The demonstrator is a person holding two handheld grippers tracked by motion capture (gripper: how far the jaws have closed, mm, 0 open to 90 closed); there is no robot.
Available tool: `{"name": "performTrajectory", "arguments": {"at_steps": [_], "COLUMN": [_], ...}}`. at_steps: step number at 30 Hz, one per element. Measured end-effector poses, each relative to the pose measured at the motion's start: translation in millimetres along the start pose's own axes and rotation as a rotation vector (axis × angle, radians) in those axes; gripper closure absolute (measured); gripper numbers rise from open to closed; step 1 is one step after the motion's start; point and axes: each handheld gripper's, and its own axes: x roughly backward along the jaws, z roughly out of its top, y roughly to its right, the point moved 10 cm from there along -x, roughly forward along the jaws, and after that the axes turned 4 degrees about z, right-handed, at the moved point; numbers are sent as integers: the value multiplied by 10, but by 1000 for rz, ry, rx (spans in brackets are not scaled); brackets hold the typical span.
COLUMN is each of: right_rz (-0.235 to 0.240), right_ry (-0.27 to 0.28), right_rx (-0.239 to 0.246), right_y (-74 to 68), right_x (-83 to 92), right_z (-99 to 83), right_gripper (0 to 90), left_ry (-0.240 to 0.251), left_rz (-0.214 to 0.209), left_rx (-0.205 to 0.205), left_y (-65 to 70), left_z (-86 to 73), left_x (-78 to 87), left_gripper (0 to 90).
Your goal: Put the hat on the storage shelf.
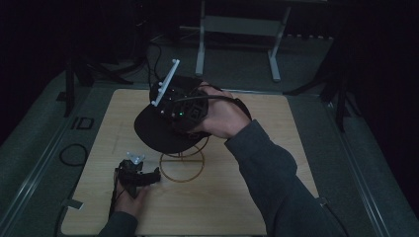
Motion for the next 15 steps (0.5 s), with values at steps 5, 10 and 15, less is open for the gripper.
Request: {"name": "performTrajectory", "arguments": {"at_steps": [5,10,15], "right_rz": [1,7,13], "right_ry": [2,3,3], "right_rx": [15,27,41], "right_y": [-41,-77,-122], "right_x": [15,21,31], "right_z": [42,75,97], "right_gripper": [761,761,760], "left_ry": [1,5,4], "left_rz": [0,1,1], "left_rx": [1,4,4], "left_y": [0,2,2], "left_z": [0,5,4], "left_x": [0,-3,-3], "left_gripper": [12,12,12]}}
